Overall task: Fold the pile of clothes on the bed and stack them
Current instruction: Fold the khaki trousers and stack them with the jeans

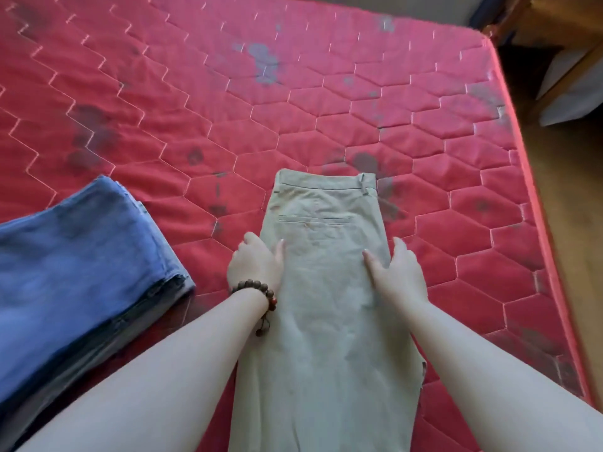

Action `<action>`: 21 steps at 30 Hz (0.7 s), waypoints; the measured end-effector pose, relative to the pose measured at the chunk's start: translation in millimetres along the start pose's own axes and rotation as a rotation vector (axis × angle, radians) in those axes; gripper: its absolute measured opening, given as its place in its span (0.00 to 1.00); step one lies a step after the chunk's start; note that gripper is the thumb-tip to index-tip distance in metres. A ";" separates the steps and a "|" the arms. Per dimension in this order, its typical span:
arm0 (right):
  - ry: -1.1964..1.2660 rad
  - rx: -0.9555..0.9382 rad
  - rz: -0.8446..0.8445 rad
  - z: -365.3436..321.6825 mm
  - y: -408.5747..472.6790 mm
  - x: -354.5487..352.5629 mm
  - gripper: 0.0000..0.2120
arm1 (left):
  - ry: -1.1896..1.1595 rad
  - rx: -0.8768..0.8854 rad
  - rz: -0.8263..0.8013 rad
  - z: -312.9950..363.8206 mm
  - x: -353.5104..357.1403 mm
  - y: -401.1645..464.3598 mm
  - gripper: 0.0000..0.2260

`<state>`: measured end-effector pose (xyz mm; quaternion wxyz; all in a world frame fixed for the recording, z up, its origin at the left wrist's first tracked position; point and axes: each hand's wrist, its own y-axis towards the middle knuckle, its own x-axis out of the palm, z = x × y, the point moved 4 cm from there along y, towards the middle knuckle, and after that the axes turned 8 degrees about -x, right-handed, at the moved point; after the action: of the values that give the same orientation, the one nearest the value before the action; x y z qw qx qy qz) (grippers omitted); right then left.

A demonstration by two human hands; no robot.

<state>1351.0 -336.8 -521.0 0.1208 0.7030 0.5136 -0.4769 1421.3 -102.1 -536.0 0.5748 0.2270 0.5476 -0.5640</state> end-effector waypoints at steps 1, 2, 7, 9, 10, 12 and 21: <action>-0.025 -0.012 0.021 0.1 1.1 6.0 0.33 | 0.018 0.005 0.005 -1.3 2.2 0.2 0.22; -0.040 -0.021 0.037 -0.4 2.7 11.5 0.29 | 0.040 0.020 0.002 -1.9 4.7 0.5 0.22; -0.041 -0.116 0.141 -12.2 10.2 12.6 0.14 | 0.009 0.098 0.067 2.0 -6.2 -1.0 0.20; -0.026 -0.175 0.204 -23.6 20.6 1.9 0.14 | -0.030 0.125 0.116 13.0 -16.5 7.4 0.20; -0.020 -0.190 0.222 -29.4 28.0 -2.8 0.14 | -0.040 0.125 0.148 19.2 -21.3 14.1 0.20; -0.083 -0.178 0.228 -38.3 42.9 -8.8 0.17 | 0.023 0.084 0.229 28.1 -28.6 28.8 0.23; -0.415 -0.739 0.201 -51.3 -14.4 83.9 0.24 | 0.454 0.663 0.032 31.5 57.8 -33.6 0.26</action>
<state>1368.5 -245.7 -556.6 0.5108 0.5484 0.5436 -0.3779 1389.3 -161.7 -565.8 0.3434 0.5277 0.4453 -0.6366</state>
